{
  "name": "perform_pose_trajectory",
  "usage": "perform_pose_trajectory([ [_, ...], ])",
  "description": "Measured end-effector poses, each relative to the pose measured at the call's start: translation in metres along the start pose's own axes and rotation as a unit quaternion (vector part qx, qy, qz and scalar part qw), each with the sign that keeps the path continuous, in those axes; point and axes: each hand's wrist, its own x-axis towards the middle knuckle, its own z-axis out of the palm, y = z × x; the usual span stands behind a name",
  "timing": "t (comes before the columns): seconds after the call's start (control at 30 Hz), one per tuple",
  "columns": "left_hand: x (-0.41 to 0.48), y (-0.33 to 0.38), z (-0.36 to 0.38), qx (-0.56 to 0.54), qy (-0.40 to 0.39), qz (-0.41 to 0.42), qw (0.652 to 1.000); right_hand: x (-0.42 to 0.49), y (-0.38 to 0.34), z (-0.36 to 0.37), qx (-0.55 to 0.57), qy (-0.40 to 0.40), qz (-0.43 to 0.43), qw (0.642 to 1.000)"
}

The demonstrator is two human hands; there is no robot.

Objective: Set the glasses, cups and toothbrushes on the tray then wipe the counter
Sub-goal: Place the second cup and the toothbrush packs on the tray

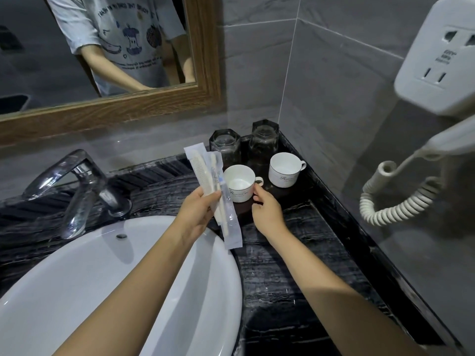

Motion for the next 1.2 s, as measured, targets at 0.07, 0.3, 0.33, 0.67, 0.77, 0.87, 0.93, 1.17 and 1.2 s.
perform_pose_trajectory([
  [0.07,-0.001,-0.001,0.001,-0.001,0.005,0.002,1.000,0.002,-0.001,-0.002,-0.013,-0.003,-0.004,1.000],
  [0.3,-0.005,0.000,0.005,0.002,0.025,0.008,1.000,0.001,0.001,-0.002,-0.015,-0.015,-0.008,1.000],
  [0.33,-0.006,0.000,0.006,-0.002,0.035,0.010,0.999,0.000,0.001,-0.002,-0.007,-0.009,-0.009,1.000],
  [0.67,-0.023,-0.005,-0.006,-0.051,0.103,-0.028,0.993,-0.022,0.048,-0.033,-0.165,0.097,0.014,0.981],
  [0.77,-0.030,-0.010,-0.004,-0.057,0.107,-0.048,0.991,-0.020,0.048,-0.028,-0.211,0.073,0.020,0.974],
  [0.87,-0.038,-0.018,-0.003,-0.055,0.109,-0.067,0.990,-0.012,0.043,-0.023,-0.244,0.083,0.038,0.965],
  [0.93,-0.043,-0.021,-0.002,-0.051,0.109,-0.076,0.990,-0.006,0.040,-0.022,-0.259,0.086,0.052,0.961],
  [1.17,-0.055,-0.025,-0.011,-0.035,0.112,-0.092,0.989,0.005,0.044,-0.030,-0.240,0.051,0.054,0.968],
  [1.2,-0.057,-0.026,-0.011,-0.034,0.112,-0.093,0.989,0.004,0.045,-0.031,-0.229,0.048,0.060,0.970],
])
